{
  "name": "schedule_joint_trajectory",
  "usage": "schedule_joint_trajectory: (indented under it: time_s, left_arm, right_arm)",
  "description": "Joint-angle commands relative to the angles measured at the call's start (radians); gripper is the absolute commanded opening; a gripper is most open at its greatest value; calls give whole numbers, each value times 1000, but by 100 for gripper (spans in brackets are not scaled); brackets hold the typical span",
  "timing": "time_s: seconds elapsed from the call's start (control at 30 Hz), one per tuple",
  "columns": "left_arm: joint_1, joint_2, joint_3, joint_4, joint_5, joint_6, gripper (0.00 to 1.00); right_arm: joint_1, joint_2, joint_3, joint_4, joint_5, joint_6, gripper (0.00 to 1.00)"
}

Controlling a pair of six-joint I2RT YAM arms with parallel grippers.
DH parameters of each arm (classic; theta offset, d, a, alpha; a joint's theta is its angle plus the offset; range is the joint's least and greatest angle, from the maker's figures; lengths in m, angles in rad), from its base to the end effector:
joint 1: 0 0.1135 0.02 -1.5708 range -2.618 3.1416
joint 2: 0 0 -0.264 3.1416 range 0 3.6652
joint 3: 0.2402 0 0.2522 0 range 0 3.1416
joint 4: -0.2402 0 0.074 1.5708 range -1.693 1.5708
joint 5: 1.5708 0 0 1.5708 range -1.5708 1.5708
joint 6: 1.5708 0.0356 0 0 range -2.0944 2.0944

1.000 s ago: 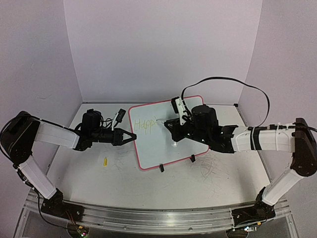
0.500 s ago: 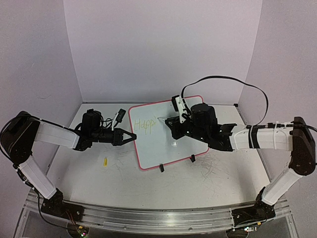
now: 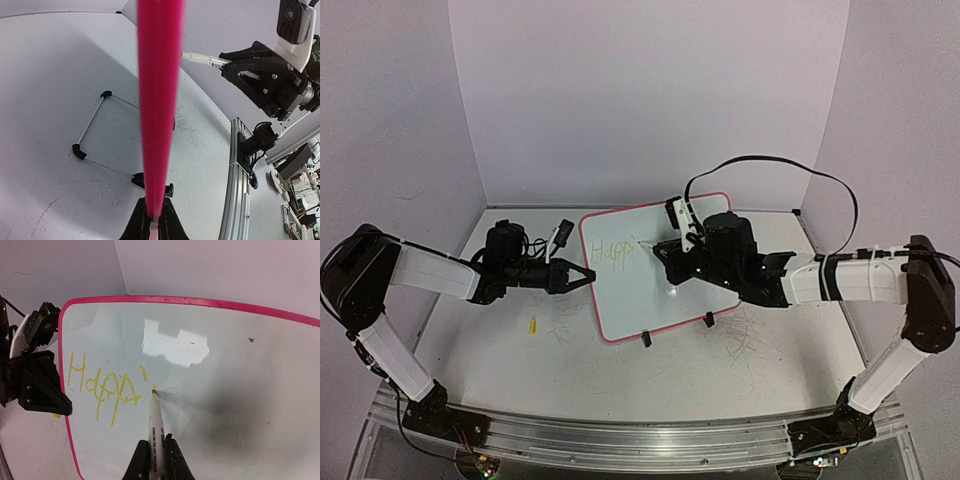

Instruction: Write a sentence on the whiteboard

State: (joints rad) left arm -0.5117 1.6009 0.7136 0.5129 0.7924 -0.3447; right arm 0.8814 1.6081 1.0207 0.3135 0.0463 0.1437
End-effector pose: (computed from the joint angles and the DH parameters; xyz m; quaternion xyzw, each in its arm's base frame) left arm 0.2677 -0.1794 0.1891 0.2802 0.7416 -0.5058 0.3402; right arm 0.2382 0.2864 0.2619 -0.2742 0.7483 0.2800 0.5353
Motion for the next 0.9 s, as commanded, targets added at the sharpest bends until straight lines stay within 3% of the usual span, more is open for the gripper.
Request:
schedule_joint_trajectory:
  time_s: [0.0, 0.87]
  left_arm:
    - [-4, -29, 40, 4, 10, 18, 0]
    - [-4, -37, 34, -2, 8, 19, 0]
  right_arm:
    - [3, -27, -36, 7, 0, 26, 0]
    - [-5, 13, 36, 26, 79, 7, 0]
